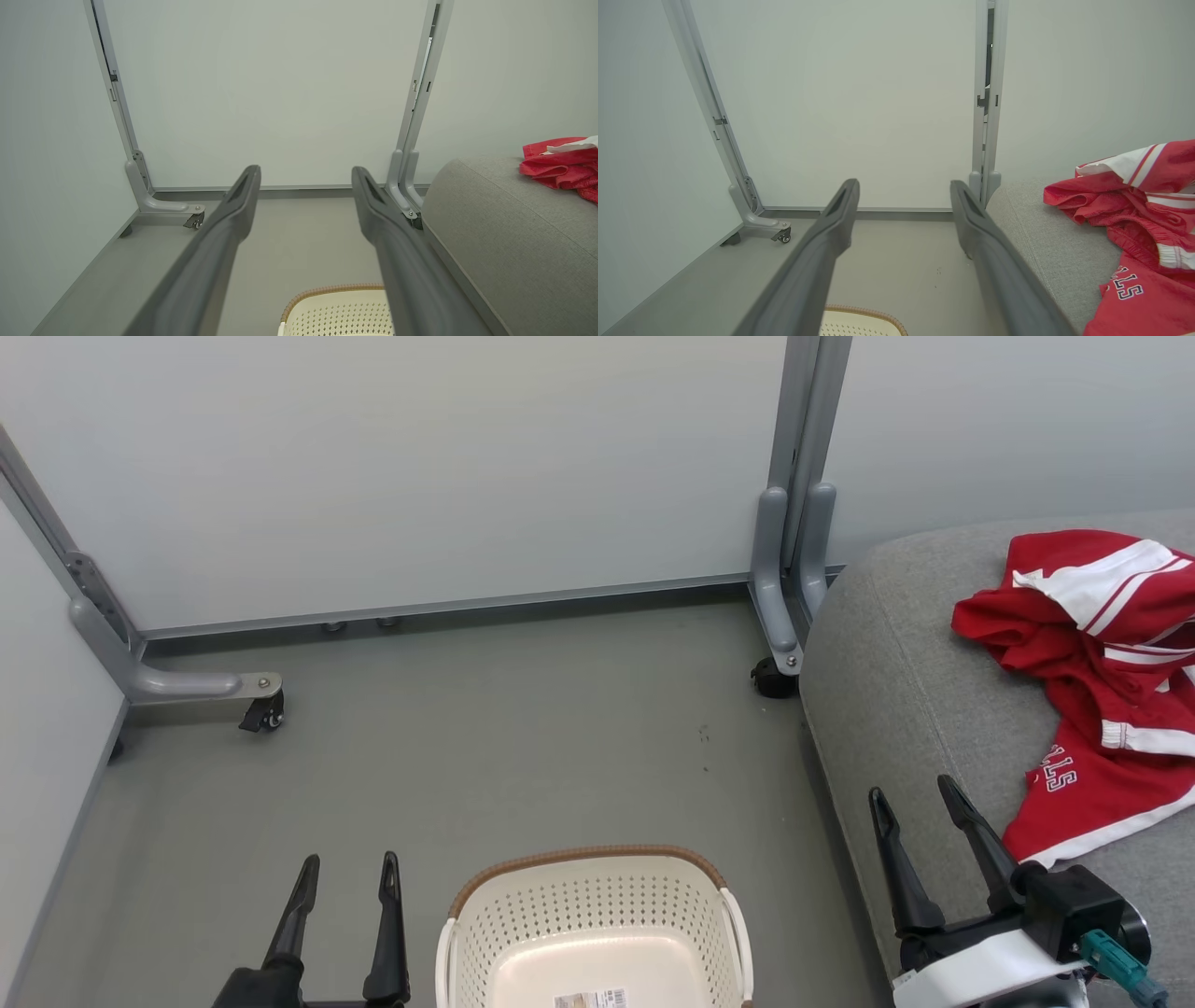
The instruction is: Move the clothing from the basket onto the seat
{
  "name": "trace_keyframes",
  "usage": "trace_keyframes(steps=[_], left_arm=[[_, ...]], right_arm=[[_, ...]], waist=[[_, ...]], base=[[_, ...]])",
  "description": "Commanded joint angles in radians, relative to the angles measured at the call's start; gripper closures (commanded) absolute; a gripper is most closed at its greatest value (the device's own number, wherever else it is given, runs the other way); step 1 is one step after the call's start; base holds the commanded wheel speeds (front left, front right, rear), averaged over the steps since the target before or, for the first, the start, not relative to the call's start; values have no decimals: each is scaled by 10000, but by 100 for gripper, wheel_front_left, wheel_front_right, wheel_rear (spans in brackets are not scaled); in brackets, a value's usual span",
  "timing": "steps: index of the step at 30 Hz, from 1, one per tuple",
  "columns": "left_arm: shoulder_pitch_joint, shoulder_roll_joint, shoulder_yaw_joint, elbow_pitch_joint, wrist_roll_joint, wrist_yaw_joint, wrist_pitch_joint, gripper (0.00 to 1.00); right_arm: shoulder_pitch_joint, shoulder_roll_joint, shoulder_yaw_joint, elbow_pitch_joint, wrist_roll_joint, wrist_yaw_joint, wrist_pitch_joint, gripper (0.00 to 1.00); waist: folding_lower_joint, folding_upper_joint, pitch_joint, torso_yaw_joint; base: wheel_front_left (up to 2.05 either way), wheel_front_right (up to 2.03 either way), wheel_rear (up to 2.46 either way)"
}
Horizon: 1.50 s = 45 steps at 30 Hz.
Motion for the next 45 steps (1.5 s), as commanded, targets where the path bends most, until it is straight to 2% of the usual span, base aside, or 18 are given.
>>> trace_keyframes(steps=[1, 7, 8, 12, 25, 45], left_arm=[[-100, 13, 52, 47, 31, -18, 12, 0], [-99, 13, 3, 127, 82, 71, 12, 0], [-6, 0, -35, 140, 25, 52, 0, 100], [51, -8, -86, 444, -62, 58, 8, 100], [-483, 124, 204, 699, -2854, -153, 573, 100], [-1132, 237, 595, 1052, -6078, -431, 1280, 100]], right_arm=[[101, -30, -21, 4, -51, -14, -33, 0], [177, -54, -64, -8, -66, -14, -33, 0], [32, -31, -48, -4, -6, 0, 0, 100], [88, 28, -25, 275, 65, 0, 20, 100], [-318, 36, -294, 582, 2797, -2, 583, 100], [-812, 98, -670, 962, 5943, -4, 1292, 100]], waist=[[1, 0, -10, 2], [1, 0, -99, 31], [1, 0, -100, 29], [1, 0, -105, 32], [1, 0, 6, 51], [1, 0, 165, 79]], base=[[0, 0, 0], [0, 0, 0], [0, 0, 0], [0, 0, 0], [0, 0, 0], [0, 0, 0]])
